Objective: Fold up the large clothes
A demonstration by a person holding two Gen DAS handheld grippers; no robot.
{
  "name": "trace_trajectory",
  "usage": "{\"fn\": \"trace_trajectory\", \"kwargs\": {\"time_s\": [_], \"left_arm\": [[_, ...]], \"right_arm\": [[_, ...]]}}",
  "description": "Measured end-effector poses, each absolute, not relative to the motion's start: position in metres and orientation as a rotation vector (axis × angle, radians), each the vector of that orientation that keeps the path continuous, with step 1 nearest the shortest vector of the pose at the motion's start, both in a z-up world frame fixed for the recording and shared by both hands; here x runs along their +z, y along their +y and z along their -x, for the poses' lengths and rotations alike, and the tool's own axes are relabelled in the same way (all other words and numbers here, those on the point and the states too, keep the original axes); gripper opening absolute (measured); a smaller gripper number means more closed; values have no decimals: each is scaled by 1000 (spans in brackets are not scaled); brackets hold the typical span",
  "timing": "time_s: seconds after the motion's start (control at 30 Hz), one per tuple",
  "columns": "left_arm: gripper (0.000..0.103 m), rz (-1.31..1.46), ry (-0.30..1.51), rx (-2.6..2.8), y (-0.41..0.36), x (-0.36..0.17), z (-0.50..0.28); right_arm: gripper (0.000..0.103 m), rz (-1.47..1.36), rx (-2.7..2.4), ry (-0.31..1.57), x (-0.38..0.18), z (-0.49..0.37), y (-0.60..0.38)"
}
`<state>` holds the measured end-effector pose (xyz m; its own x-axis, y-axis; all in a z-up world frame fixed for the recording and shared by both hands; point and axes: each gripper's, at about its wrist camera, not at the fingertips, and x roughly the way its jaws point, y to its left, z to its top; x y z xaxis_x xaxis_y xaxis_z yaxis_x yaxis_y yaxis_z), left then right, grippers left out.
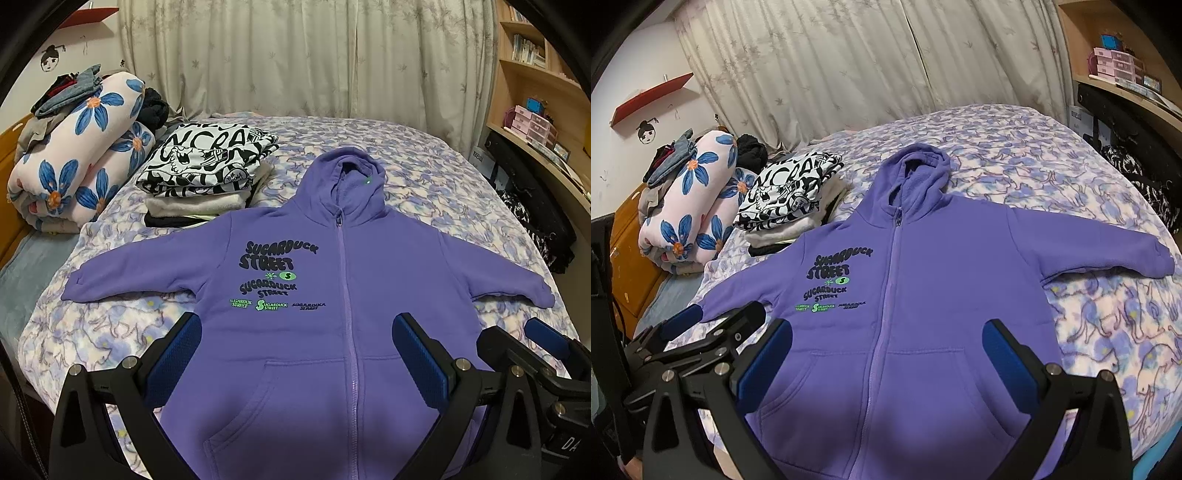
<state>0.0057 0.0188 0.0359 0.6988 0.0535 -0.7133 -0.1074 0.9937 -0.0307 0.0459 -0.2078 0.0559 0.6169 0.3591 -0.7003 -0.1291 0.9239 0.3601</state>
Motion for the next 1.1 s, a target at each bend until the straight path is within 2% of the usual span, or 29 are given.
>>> {"fn": "trace_trajectory", "kwargs": {"time_s": [0.43, 0.67, 1.1], "left_arm": [[102, 84, 817, 82, 18, 21, -12], [102, 73, 848, 69, 11, 6, -19], [102, 34, 836, 17, -14, -1, -50]], "right_arm": [[103, -300, 290, 894, 51, -57, -205], [103, -330, 298, 928, 21, -55, -213], [103, -384, 323, 930, 2, -77, -237]]}}
